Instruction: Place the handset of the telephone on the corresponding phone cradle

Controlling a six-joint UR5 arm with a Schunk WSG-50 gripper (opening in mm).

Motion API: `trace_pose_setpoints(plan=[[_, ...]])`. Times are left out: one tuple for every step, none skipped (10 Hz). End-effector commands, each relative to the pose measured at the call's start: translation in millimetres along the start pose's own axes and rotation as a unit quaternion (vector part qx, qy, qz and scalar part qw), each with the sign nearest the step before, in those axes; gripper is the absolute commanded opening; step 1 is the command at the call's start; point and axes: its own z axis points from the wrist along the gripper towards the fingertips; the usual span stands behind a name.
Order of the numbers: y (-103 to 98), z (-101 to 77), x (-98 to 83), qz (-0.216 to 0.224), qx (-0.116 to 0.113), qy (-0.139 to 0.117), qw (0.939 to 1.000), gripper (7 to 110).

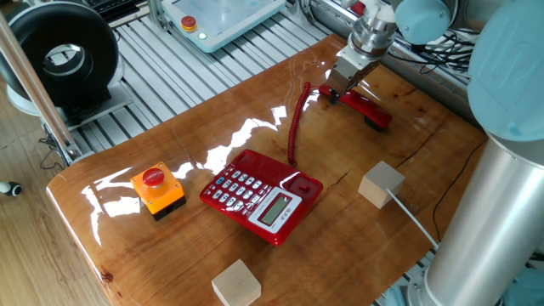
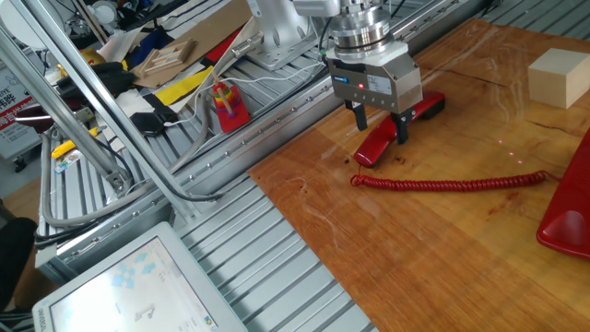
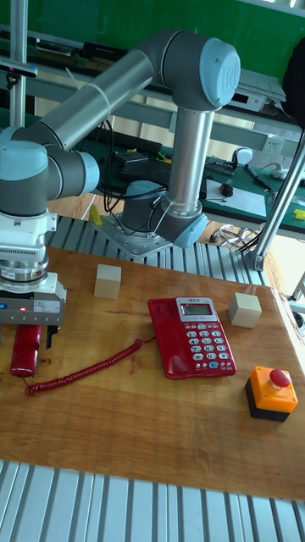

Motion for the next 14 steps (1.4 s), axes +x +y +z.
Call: trace_pose_setpoints(plan=[[-0.9,-1.2,0.5,0.006,-0.001,0.001,1.0000,88],[-1.5,-1.3,1.4,0.006,0.000,0.003,1.0000,88],[-1.9,-1.3,1.8,0.005,0.001,0.003,1.0000,88],[-1.5,-1.3,1.8,0.005,0.000,0.003,1.0000,88],[1.1,-1.3,1.4,0.009,-0.005,0.003,0.9999,88],[2.5,-1.3,0.5,0.011,-0.008,0.001,0.9999,88],[2.9,-1.3,0.4,0.018,-0.009,0.001,0.9998,88],[1.8,-1.3,0.5,0.022,-0.007,0.001,0.9997,88],[-0.8,-1.3,1.2,0.026,-0.001,0.002,0.9996,66],[-0.8,-1.3,1.2,0.033,-0.001,0.002,0.9994,66],[-2.2,-1.3,-1.0,0.037,0.001,-0.002,0.9993,66],[-1.8,-3.2,1.6,0.036,0.001,-0.003,0.9993,66],[1.7,-9.8,7.1,0.034,-0.006,0.000,0.9994,66],[6.1,-15.1,8.9,0.030,-0.012,-0.004,0.9995,66]])
